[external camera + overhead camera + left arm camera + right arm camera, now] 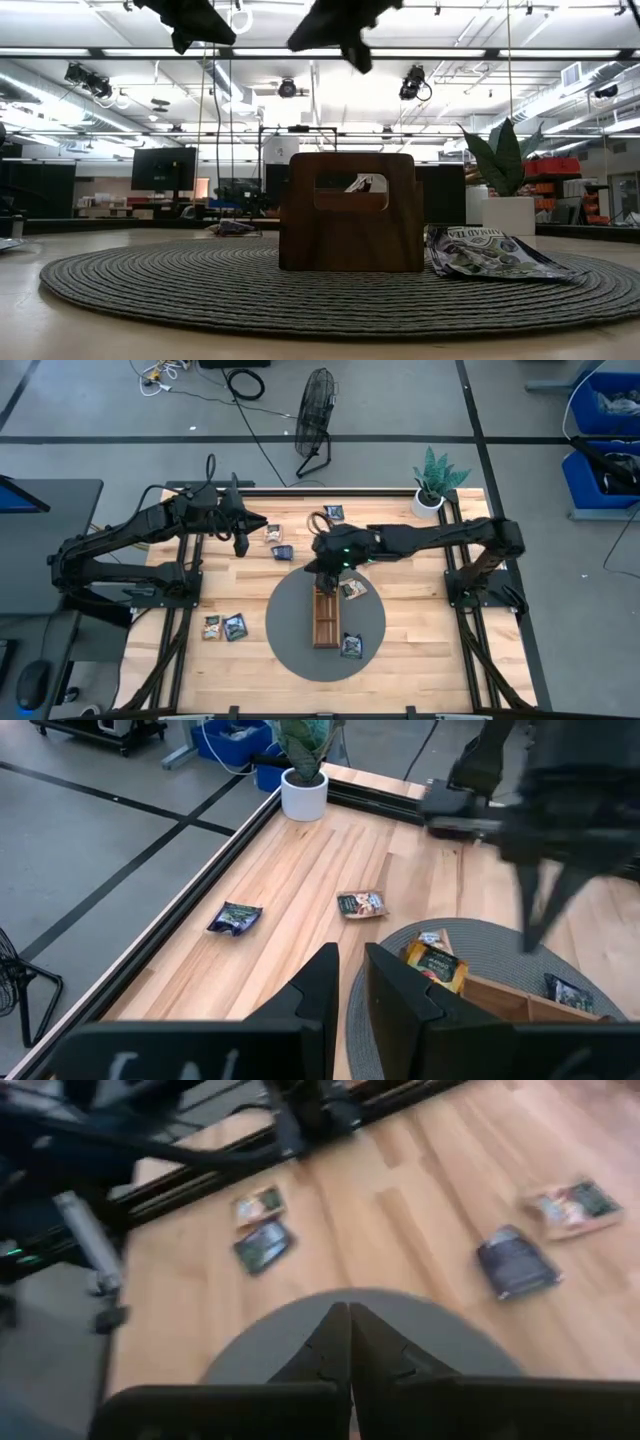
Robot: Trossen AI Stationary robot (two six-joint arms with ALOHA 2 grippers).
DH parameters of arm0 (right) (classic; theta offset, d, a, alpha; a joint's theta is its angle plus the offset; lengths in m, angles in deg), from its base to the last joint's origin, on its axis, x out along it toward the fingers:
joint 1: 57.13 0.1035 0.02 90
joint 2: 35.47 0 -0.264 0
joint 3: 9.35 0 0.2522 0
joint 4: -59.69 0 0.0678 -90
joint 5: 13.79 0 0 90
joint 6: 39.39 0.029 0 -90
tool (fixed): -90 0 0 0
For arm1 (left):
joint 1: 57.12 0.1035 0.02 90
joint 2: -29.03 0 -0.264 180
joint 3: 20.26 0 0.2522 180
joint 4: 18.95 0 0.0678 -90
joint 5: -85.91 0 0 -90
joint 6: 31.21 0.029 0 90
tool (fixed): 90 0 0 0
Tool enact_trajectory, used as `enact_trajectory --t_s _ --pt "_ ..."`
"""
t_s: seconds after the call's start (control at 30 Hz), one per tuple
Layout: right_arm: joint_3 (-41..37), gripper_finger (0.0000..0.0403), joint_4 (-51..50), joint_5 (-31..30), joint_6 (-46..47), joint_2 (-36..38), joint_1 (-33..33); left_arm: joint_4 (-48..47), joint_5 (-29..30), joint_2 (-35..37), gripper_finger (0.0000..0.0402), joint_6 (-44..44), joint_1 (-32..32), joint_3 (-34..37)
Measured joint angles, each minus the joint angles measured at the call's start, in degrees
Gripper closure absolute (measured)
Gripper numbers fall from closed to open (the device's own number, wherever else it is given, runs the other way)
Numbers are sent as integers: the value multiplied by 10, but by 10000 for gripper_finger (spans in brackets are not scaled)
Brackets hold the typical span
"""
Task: Pick & Place Tea
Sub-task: Put the purple tea bag into the middle section of the wooden organizer
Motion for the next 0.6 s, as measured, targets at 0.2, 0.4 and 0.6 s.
enact_trajectory --t_s 0.2,0.4,0.6 --pt "-130 403 157 -12 60 105 16 0 0 0 349 0 0 0" --pt "-250 403 199 -45 117 204 40 0 -2 0 349 -17 0 0" --pt "-361 403 200 -41 194 308 98 0 -2 0 349 -31 0 0"
